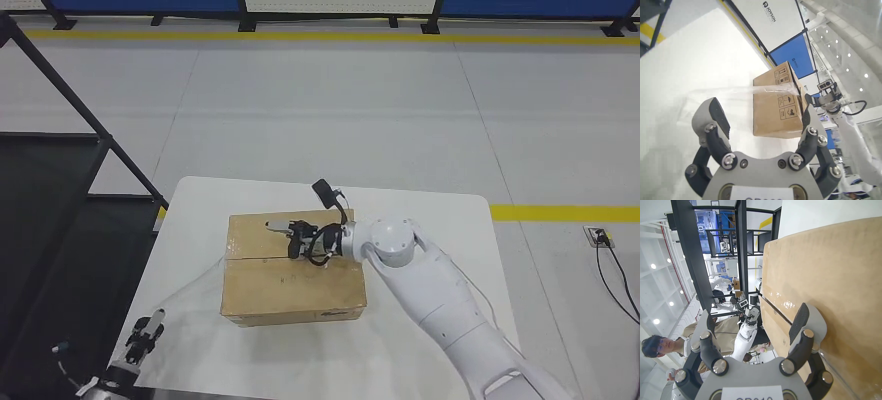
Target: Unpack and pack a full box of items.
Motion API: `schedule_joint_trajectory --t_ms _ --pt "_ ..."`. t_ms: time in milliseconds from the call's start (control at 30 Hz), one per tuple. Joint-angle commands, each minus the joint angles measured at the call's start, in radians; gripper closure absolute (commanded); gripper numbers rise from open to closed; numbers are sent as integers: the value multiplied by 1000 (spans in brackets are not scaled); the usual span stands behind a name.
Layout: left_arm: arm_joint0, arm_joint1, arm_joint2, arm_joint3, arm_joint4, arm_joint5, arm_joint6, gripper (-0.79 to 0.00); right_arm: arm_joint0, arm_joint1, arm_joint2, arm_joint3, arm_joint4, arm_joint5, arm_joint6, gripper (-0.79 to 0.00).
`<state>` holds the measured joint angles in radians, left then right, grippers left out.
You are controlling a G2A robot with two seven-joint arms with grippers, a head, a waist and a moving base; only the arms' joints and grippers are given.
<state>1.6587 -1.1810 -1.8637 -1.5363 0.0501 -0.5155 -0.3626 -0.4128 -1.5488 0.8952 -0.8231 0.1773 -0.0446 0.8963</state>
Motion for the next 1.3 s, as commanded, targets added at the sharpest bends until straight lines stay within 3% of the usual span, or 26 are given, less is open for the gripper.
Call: schedule_joint_trajectory --t_ms 0,267,600,900,1067,1267 --pt "-18 5 -10 5 -57 44 -75 -785 -1 0 0 -2 -2 2 0 -785" --pt "-32 10 -26 -6 4 56 -66 -785 -4 -1 4 -5 -8 9 1 -785" --pt "-131 17 44 55 -158 263 -273 -785 -9 1 15 -12 -20 15 -4 -785" --pt "-284 16 82 176 -305 495 -290 -785 -13 4 27 -21 -25 23 -1 -785" --pt "-352 13 87 232 -400 554 -267 -785 -17 6 32 -31 -33 29 -3 -785" --pt "-395 11 76 262 -483 540 -233 -785 -22 10 39 -43 -41 38 -5 -785"
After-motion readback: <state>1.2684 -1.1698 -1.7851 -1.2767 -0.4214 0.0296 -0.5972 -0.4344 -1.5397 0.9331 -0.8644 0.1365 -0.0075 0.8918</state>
